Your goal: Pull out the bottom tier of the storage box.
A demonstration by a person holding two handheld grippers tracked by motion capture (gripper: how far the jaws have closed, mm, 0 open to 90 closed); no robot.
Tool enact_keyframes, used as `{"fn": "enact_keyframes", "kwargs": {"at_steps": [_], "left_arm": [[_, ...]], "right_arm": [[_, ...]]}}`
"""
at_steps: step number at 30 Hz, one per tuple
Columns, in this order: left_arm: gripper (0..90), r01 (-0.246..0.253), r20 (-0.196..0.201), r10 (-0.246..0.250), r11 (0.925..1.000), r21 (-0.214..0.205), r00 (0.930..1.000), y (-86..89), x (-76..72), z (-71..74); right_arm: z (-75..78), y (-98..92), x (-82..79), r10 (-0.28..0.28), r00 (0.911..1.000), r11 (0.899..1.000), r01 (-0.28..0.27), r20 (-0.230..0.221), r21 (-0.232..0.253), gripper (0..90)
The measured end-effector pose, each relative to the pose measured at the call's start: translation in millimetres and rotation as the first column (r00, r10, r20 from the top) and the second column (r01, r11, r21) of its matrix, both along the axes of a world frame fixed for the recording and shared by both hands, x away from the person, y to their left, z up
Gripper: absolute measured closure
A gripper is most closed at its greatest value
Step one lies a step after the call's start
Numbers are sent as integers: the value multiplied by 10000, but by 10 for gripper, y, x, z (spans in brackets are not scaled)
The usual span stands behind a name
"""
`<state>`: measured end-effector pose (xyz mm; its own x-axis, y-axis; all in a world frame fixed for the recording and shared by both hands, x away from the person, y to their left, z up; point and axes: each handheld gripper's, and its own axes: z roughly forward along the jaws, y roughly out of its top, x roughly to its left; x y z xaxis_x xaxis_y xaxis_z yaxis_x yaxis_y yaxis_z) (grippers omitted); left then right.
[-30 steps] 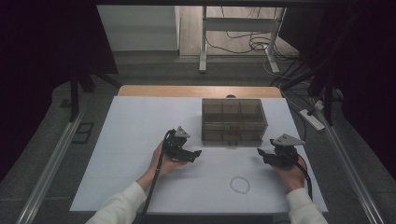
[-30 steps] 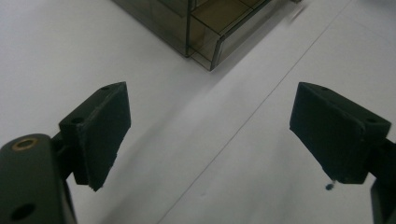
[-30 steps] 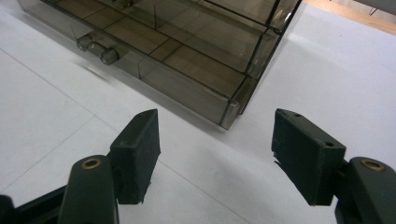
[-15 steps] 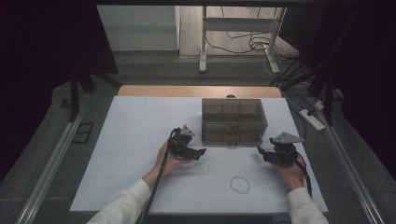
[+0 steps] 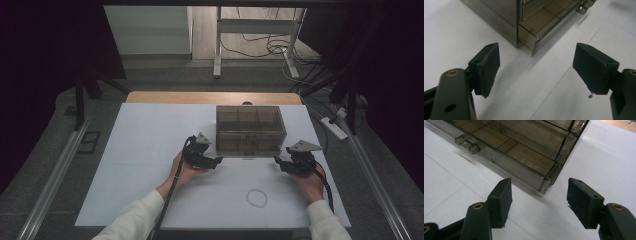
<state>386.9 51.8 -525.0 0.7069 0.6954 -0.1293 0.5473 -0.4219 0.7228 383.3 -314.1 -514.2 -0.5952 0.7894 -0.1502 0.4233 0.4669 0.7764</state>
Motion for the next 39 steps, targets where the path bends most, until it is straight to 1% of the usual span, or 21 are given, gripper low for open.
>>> {"fn": "enact_keyframes", "kwargs": {"at_steps": [5, 8, 13, 14, 18, 23, 25, 30, 33, 36, 39], "left_arm": [[283, -18, 17, 18, 10000, -32, 10000, -20, 14, -14], [314, -14, -4, 14, 10000, -71, 10000, -28, 20, -21], [405, 68, 19, -67, 9999, -158, 10000, -38, 32, -34], [424, 101, 16, -101, 9998, -147, 9999, -42, 35, -38], [489, 168, -21, -169, 9998, -104, 9999, -64, 46, -57], [569, 164, 33, -163, 9998, -69, 9999, -85, 51, -66], [587, 163, 20, -163, 9999, -38, 9999, -89, 56, -72], [646, 116, 17, -116, 9999, -24, 9999, -93, 65, -81], [686, 87, 27, -87, 10000, 10, 10000, -99, 66, -87], [712, 32, 23, -32, 10000, 44, 10000, -98, 69, -91], [742, -29, 6, 29, 10000, 92, 10000, -92, 70, -93]], "right_arm": [[-10, 1, 18, 23, 10000, 10000, -23, -68, 26, 400], [-23, 3, 28, 34, 10000, 10000, -35, -77, -63, 419], [-45, 14, 52, 44, 9999, 9999, -46, -134, -136, 448], [-49, 19, 56, 72, 9999, 9997, -76, -154, -228, 455], [-64, 40, 68, 109, 9998, 9994, -115, -178, -314, 486], [-80, 45, 82, 97, 9998, 9990, -104, -164, -431, 519], [-89, 43, 89, 36, 9998, 9988, -45, -170, -491, 535], [-101, 37, 103, 22, 9998, 9990, -31, -189, -451, 587], [-103, 43, 101, 43, 9999, 9987, -51, -158, -513, 625], [-104, 49, 100, 180, 9996, 9988, -189, -212, -446, 675], [-105, 55, 97, 171, 9996, 9989, -180, -217, -443, 685]]}}
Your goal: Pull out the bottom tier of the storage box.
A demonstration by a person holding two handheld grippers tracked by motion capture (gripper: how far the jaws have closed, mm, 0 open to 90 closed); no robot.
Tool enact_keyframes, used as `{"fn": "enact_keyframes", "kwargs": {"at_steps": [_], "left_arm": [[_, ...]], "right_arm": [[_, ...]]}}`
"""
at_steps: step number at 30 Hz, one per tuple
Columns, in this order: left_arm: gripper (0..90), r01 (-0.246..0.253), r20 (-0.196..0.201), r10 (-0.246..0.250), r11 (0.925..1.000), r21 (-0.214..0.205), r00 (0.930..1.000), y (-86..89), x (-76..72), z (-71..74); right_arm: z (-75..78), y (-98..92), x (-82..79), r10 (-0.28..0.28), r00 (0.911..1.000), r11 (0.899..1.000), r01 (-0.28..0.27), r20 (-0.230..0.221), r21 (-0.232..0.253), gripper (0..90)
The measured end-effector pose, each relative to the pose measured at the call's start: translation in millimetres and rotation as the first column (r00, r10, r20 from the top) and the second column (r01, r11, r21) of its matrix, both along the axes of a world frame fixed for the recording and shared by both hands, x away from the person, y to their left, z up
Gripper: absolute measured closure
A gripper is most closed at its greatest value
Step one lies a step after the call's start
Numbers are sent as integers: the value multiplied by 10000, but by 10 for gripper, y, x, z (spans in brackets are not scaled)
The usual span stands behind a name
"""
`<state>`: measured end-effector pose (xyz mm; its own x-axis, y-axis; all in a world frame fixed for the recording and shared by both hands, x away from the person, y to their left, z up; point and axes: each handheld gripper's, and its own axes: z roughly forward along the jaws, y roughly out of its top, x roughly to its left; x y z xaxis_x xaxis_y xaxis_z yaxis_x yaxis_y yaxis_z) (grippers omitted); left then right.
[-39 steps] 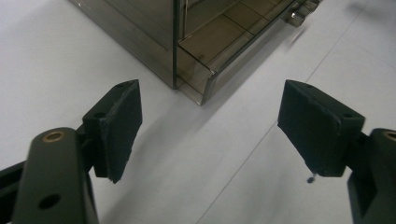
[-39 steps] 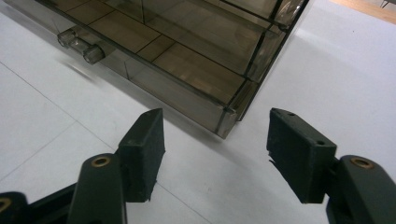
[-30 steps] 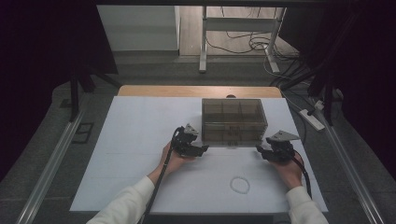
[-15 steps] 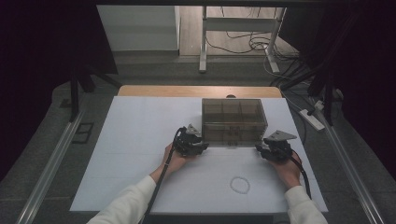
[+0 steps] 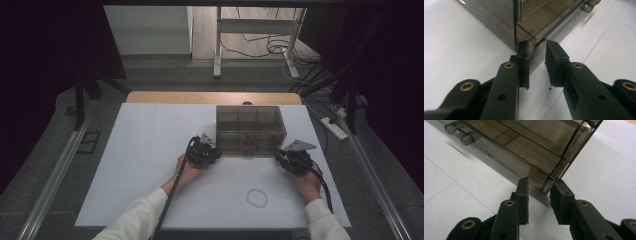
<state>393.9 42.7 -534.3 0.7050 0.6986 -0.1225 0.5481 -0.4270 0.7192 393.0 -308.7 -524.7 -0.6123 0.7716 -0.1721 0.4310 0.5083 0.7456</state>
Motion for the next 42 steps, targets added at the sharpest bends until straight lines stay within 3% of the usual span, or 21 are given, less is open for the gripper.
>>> {"fn": "enact_keyframes", "kwargs": {"at_steps": [7, 42], "left_arm": [[785, -10, -26, 10, 10000, 27, 10000, 11, -3, 2], [788, 99, -124, -98, 9999, 70, 9999, 21, -104, 21]], "right_arm": [[3, -13, -3, -19, 9999, 9999, 20, -104, 124, 696], [18, -6, -135, -124, 9996, 9996, 129, -236, 234, 701]]}}
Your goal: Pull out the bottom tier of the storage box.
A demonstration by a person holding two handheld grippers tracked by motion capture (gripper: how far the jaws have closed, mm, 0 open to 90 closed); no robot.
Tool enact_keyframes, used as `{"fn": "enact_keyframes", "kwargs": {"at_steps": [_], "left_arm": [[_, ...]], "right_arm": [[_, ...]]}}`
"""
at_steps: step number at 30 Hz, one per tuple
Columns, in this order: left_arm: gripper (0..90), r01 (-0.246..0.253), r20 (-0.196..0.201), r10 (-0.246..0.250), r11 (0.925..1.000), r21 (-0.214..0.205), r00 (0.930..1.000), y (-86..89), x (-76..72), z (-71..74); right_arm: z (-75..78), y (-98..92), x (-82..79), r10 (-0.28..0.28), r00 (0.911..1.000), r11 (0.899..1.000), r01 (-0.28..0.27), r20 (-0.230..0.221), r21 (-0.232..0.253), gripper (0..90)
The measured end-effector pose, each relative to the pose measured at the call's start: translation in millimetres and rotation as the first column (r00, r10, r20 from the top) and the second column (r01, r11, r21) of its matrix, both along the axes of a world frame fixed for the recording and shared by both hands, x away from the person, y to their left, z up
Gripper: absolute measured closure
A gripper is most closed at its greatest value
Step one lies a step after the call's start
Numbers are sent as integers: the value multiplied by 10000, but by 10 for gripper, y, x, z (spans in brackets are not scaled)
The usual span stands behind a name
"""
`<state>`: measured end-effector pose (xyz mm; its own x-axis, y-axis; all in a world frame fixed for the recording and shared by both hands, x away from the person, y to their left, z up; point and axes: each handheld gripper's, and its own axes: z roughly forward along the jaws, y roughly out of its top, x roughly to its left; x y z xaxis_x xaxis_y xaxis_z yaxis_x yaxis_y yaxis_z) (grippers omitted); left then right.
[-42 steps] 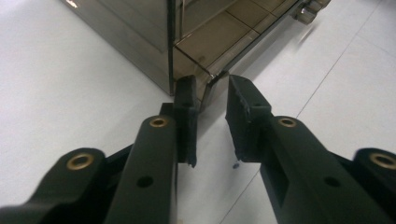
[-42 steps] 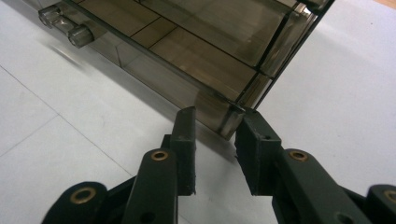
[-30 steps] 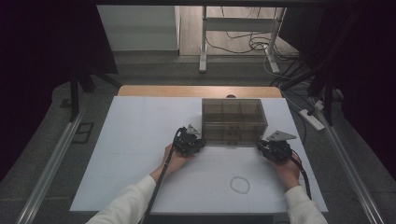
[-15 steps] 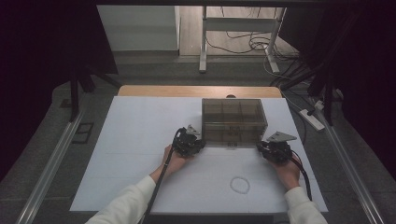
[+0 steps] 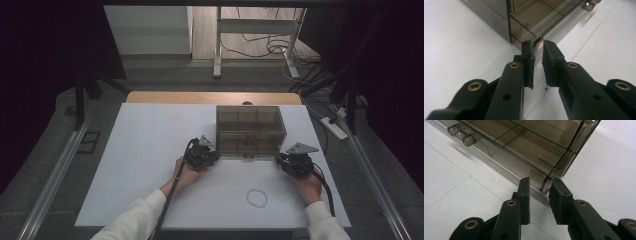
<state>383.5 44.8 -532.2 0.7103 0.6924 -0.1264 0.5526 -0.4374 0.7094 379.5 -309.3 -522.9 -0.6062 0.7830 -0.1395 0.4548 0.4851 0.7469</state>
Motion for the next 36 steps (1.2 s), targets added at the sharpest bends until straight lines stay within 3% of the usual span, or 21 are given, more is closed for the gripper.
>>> {"fn": "enact_keyframes", "kwargs": {"at_steps": [36], "left_arm": [[796, 221, 54, -222, 9997, 70, 9997, 11, -103, 5]], "right_arm": [[10, -24, -113, 207, 9998, 9997, -207, -22, -133, 715]]}}
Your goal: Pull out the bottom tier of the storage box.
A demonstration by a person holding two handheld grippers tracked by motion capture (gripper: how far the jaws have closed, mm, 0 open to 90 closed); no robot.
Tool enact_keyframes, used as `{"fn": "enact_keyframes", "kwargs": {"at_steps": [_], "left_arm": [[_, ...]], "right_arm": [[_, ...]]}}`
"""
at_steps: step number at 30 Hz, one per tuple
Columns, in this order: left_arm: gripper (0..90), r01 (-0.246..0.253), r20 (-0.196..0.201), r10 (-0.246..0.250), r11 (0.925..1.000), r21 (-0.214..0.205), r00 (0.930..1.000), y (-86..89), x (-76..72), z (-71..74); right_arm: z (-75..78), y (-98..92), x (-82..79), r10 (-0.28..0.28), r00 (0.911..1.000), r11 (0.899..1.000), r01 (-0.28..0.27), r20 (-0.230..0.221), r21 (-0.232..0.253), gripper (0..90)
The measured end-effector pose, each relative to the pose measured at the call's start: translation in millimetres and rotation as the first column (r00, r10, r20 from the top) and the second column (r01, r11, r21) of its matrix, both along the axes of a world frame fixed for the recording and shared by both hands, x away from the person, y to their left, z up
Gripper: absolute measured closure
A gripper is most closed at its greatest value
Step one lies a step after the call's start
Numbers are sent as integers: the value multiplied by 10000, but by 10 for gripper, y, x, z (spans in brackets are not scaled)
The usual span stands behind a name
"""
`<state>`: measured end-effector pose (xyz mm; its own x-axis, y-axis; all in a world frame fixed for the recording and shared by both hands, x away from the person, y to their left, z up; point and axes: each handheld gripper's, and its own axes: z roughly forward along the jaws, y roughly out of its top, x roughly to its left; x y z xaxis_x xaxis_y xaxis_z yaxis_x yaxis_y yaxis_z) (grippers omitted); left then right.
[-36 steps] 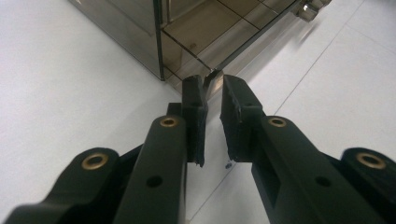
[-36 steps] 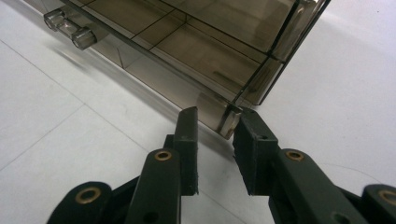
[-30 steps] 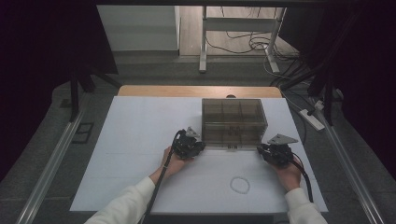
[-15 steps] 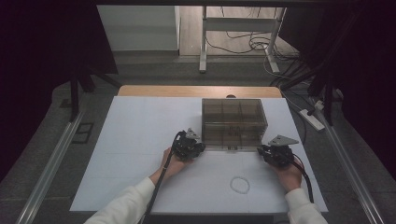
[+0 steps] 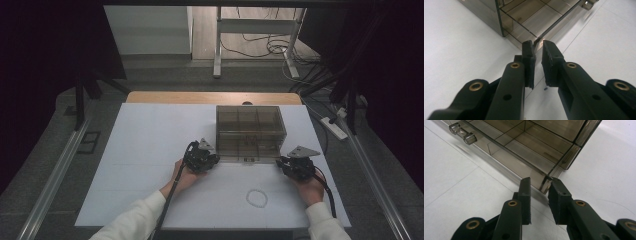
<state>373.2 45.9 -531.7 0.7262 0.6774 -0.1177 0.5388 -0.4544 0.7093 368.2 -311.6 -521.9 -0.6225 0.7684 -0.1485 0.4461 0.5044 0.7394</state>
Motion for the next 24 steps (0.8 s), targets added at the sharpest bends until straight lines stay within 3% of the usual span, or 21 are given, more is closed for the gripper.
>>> {"fn": "enact_keyframes", "kwargs": {"at_steps": [24], "left_arm": [[801, 93, 193, -95, 9999, 115, 9998, -6, -72, -12]], "right_arm": [[-9, -8, -60, 79, 10000, 10000, -79, 39, -61, 721]]}}
